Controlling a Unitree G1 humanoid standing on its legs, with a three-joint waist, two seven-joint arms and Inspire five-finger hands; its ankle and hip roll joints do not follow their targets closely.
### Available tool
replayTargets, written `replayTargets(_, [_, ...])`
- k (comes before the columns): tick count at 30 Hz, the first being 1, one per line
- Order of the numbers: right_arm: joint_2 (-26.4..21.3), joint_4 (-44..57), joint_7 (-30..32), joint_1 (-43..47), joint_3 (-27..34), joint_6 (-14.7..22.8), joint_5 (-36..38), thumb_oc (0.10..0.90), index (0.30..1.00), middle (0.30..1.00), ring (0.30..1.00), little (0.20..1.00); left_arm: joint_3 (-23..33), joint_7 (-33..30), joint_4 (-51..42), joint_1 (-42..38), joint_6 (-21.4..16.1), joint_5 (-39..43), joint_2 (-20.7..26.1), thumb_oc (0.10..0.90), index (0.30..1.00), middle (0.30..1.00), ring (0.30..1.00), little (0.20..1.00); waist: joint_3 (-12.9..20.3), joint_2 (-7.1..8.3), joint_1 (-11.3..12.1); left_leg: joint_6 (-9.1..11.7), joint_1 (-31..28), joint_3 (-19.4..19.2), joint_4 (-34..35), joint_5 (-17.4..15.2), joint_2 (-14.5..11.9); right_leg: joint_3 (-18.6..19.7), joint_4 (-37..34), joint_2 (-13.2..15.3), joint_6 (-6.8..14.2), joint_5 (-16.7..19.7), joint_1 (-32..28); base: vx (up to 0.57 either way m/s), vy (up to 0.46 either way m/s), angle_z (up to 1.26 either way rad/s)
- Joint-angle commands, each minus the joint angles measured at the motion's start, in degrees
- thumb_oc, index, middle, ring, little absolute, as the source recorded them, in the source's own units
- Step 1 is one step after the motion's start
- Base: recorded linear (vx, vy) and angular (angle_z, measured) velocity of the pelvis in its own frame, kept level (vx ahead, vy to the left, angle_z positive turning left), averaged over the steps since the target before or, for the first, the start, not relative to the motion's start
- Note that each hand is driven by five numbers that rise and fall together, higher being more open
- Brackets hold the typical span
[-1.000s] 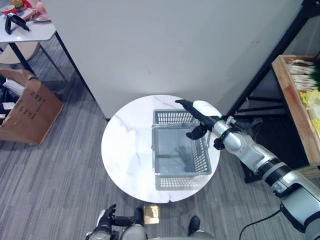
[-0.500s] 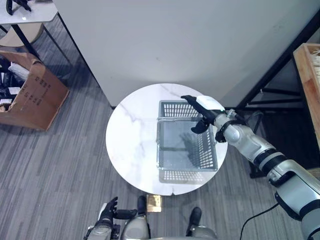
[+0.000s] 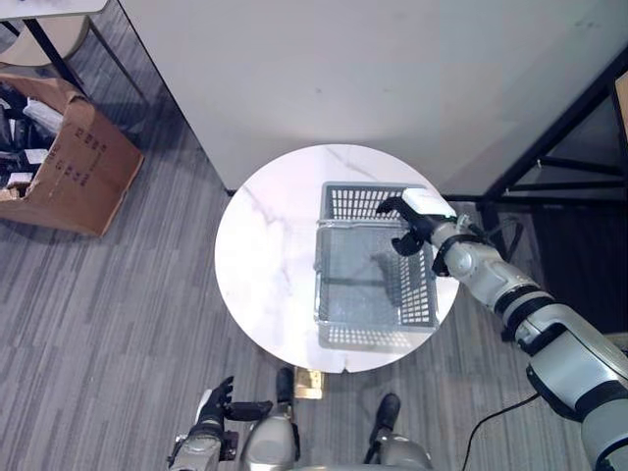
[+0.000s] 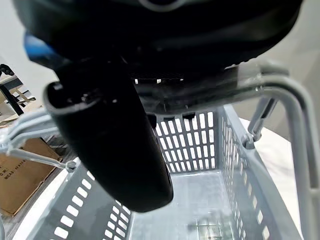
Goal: Get the vegetables into the basket
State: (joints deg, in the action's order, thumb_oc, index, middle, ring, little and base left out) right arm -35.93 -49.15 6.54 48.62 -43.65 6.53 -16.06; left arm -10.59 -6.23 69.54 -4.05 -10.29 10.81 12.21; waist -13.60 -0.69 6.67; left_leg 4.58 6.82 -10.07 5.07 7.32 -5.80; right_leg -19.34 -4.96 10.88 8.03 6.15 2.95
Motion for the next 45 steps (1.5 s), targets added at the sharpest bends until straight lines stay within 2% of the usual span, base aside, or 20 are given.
replayTargets(1, [-0.2,0.9,2.8,8.6,-1.7,1.4,-0.8,0.400,0.300,0.300,0.300,0.300,-5.4,-1.2,4.3,3.5,1.9,-1.1,3.8,0.900,1.000,1.000,1.000,1.000,1.2,2.19,0.7,4.6,-0.8,1.3,-0.1,-0.1,-4.4,2.7,0.0,6.3,5.7,4.0,0.4,0.00,0.000,0.00])
replayTargets(3, [-0.5,2.0,2.8,7.9,-1.5,1.4,-0.7,0.400,0.300,0.300,0.300,0.300,-5.3,-1.1,4.2,3.4,2.0,-1.1,3.7,0.900,1.000,1.000,1.000,1.000,1.4,2.24,0.4,4.6,-1.1,1.1,-0.1,-0.2,-4.4,2.8,0.0,6.4,5.6,3.9,0.1,0.00,0.000,0.00])
replayTargets(8, [-4.6,13.2,2.0,6.1,-0.9,2.5,0.0,0.400,0.300,0.300,0.300,0.300,-3.7,-0.9,4.9,3.3,2.7,-2.3,3.9,0.900,1.000,1.000,1.000,1.000,2.3,2.72,-1.1,4.5,-2.8,0.4,-0.1,-1.0,-4.4,3.2,0.0,6.4,5.7,3.6,-0.7,0.01,0.003,-0.02])
replayTargets(9, [-7.1,19.2,1.6,5.0,-0.3,3.3,0.3,0.400,0.300,0.300,0.300,0.300,-2.9,-0.8,5.2,3.4,3.1,-3.2,3.9,0.900,1.000,1.000,1.000,1.000,2.7,2.92,-1.7,4.5,-3.4,0.1,-0.1,-1.3,-4.5,3.5,0.0,6.3,5.7,3.4,-1.1,0.02,0.009,-0.05])
replayTargets(10, [-7.2,19.3,1.6,4.9,-0.2,3.2,0.3,0.400,0.300,0.300,0.300,0.300,-3.0,-0.8,5.2,3.4,3.1,-3.3,3.9,0.900,1.000,1.000,1.000,1.000,2.7,2.91,-1.6,4.5,-3.5,0.1,-0.1,-1.3,-4.5,3.5,0.0,6.3,5.7,3.4,-1.1,0.03,0.007,0.00])
replayTargets(12, [-11.8,27.8,0.4,2.7,1.2,4.6,1.1,0.400,0.300,0.300,0.300,0.300,-1.4,-0.5,5.9,3.8,3.5,-4.7,4.0,0.900,1.000,1.000,1.000,1.000,3.5,3.23,-2.7,4.5,-4.6,-0.4,-0.1,-1.7,-4.7,3.7,0.0,6.3,5.7,3.1,-1.9,0.04,0.004,-0.04])
replayTargets(15, [-14.4,32.5,-0.8,0.9,2.8,5.5,3.0,0.400,0.300,0.300,0.300,0.300,-0.8,-0.2,6.4,4.0,3.8,-5.3,3.9,0.900,1.000,1.000,1.000,1.000,4.1,3.41,-3.2,4.6,-5.4,-0.8,-0.1,-1.9,-4.7,3.7,0.0,6.2,5.7,2.9,-2.4,0.02,0.001,-0.09])
replayTargets(16, [-17.5,38.3,-2.1,-1.2,4.6,6.9,4.8,0.400,0.300,0.300,0.300,0.300,0.1,0.1,6.7,4.5,4.0,-6.3,3.9,0.900,1.000,1.000,1.000,1.000,4.8,3.49,-4.0,4.6,-6.1,-1.3,-0.1,-2.1,-4.8,3.9,0.0,6.1,5.7,2.6,-2.8,0.00,-0.008,-0.21])
replayTargets(18, [-20.0,42.9,-3.4,-3.1,5.9,8.0,6.8,0.400,0.300,0.300,0.300,0.300,1.0,0.4,7.0,4.9,4.1,-6.9,4.0,0.900,1.000,1.000,1.000,1.000,5.3,3.51,-4.5,4.6,-6.9,-1.8,-0.1,-2.3,-4.9,4.3,0.0,6.1,5.7,2.5,-3.1,0.01,-0.005,-0.11])
replayTargets(25, [-24.0,51.3,-7.6,-8.4,9.7,9.5,14.1,0.400,0.300,0.300,0.300,0.300,2.0,1.0,7.3,5.6,4.2,-7.9,3.7,0.900,1.000,1.000,1.000,1.000,6.2,3.45,-6.1,4.6,-8.5,-3.1,-0.1,-2.5,-5.1,5.1,0.0,5.8,5.7,2.5,-3.5,0.01,-0.006,-0.15])
replayTargets(29, [-26.2,54.3,-8.3,-11.5,11.8,10.1,15.0,0.400,0.300,0.300,0.300,0.300,2.4,1.3,7.4,5.8,4.1,-8.1,3.2,0.900,1.000,1.000,1.000,1.000,6.5,3.55,-6.8,4.6,-9.2,-3.6,-0.1,-2.8,-5.1,5.5,0.0,5.7,5.7,2.4,-3.9,0.01,-0.006,-0.05])
replayTargets(31, [-28.0,56.0,-8.2,-13.8,13.9,10.7,14.5,0.400,0.300,0.300,0.300,0.300,2.8,1.5,7.2,5.9,4.1,-8.2,2.9,0.900,1.000,1.000,1.000,1.000,6.3,3.59,-7.4,4.5,-9.7,-4.2,-0.1,-2.8,-5.1,5.8,0.0,5.6,5.7,2.5,-3.8,0.01,0.011,-0.13])
replayTargets(37, [-28.6,56.7,-5.3,-25.2,23.9,10.3,9.5,0.400,0.300,0.300,0.300,0.300,4.0,1.2,6.6,5.7,4.0,-10.7,4.5,0.900,1.000,1.000,1.000,1.000,4.5,4.34,-8.7,2.9,-9.9,-5.7,-0.1,-4.2,-3.9,7.0,2.7,6.8,6.9,4.1,-1.0,-0.04,0.096,-0.20])
replayTargets(40, [-27.7,57.6,-4.0,-35.8,32.4,10.3,8.4,0.400,0.300,0.300,0.300,0.300,4.4,0.7,5.9,4.8,3.9,-11.8,5.1,0.900,1.000,1.000,1.000,1.000,4.3,4.93,-9.5,1.9,-10.0,-5.9,-0.1,-5.1,-2.2,7.1,3.7,8.4,7.0,6.0,-0.5,0.00,0.180,0.02])
replayTargets(41, [-26.1,56.3,-6.8,-35.3,29.6,8.3,9.4,0.400,0.300,0.300,0.300,0.300,2.1,3.2,10.3,-17.9,9.2,-10.0,16.2,0.900,1.000,1.000,1.000,1.000,6.5,4.87,-14.2,2.1,-10.8,-8.0,-0.1,-5.6,-1.5,9.8,3.3,8.6,7.0,10.0,0.4,0.03,0.181,0.09])
replayTargets(42, [-23.9,58.2,-4.8,-37.2,30.7,9.2,9.1,0.400,0.300,0.300,0.300,0.300,3.3,1.2,9.3,-5.2,6.3,-10.6,8.4,0.900,1.000,1.000,1.000,1.000,5.8,5.70,-13.7,1.5,-10.8,-8.4,-0.1,-5.8,-1.1,10.1,3.1,8.9,7.0,10.1,0.8,-0.02,0.173,-0.03])
replayTargets(43, [-22.7,58.7,-3.7,-41.8,34.7,9.9,8.4,0.400,0.300,0.300,0.300,0.300,4.5,-1.2,7.7,-0.1,6.2,-13.8,5.5,0.900,1.000,1.000,1.000,1.000,5.2,6.11,-13.0,1.3,-10.5,-8.2,-0.1,-6.0,-0.7,10.3,2.6,9.1,7.0,11.4,1.5,-0.15,0.099,-0.44])
replayTargets(45, [-24.7,56.6,-2.5,-43.5,38.3,8.5,7.1,0.400,0.300,0.300,0.300,0.300,5.2,-1.8,4.5,4.2,4.5,-14.5,5.5,0.900,1.000,1.000,1.000,1.000,4.5,6.08,-11.0,0.6,-9.4,-8.7,-0.1,-5.8,-0.2,10.0,2.2,10.1,7.0,14.1,3.7,-0.20,0.107,-0.63])
